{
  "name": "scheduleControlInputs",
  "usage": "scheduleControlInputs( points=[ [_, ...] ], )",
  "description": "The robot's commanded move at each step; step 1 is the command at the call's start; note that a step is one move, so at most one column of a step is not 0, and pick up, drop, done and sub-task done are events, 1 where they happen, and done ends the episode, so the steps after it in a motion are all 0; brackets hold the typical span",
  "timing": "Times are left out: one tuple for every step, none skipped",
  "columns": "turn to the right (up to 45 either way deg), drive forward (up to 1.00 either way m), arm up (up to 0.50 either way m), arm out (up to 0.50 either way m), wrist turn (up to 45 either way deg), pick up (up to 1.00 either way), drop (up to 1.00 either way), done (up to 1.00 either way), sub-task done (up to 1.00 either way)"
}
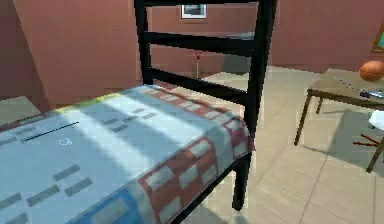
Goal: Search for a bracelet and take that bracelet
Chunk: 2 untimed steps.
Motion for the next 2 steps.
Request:
scheduleControlInputs(
  points=[
    [45.0,0.0,0.0,0.0,0.0,0.0,0.0,0.0,0.0],
    [45.0,0.0,0.0,0.0,0.0,0.0,0.0,0.0,0.0]
  ],
)
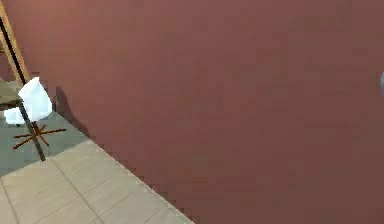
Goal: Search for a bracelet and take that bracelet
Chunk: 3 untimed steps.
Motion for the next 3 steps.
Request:
scheduleControlInputs(
  points=[
    [39.0,0.0,0.0,0.0,0.0,0.0,0.0,0.0,0.0],
    [0.0,0.1,0.0,0.0,0.0,0.0,0.0,0.0,0.0],
    [-45.0,0.0,0.0,0.0,0.0,0.0,0.0,0.0,0.0]
  ],
)
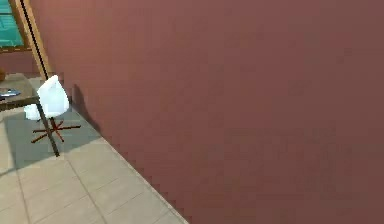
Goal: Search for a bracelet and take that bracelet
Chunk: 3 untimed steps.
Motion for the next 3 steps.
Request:
scheduleControlInputs(
  points=[
    [-33.0,0.0,0.0,0.0,0.0,0.0,0.0,0.0,0.0],
    [0.0,1.0,0.0,0.0,0.0,0.0,0.0,0.0,0.0],
    [-6.0,0.0,0.0,0.0,0.0,0.0,0.0,0.0,0.0]
  ],
)
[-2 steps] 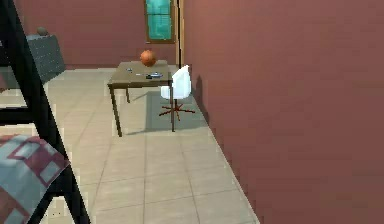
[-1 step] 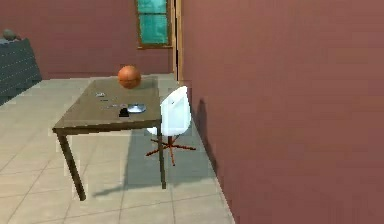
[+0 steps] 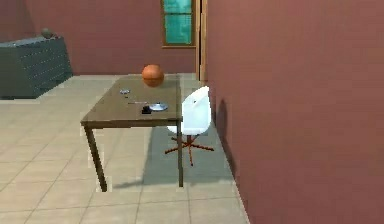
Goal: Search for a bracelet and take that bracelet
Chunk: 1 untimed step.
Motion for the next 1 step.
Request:
scheduleControlInputs(
  points=[
    [0.0,0.2,0.0,0.0,0.0,0.0,0.0,0.0,0.0]
  ],
)
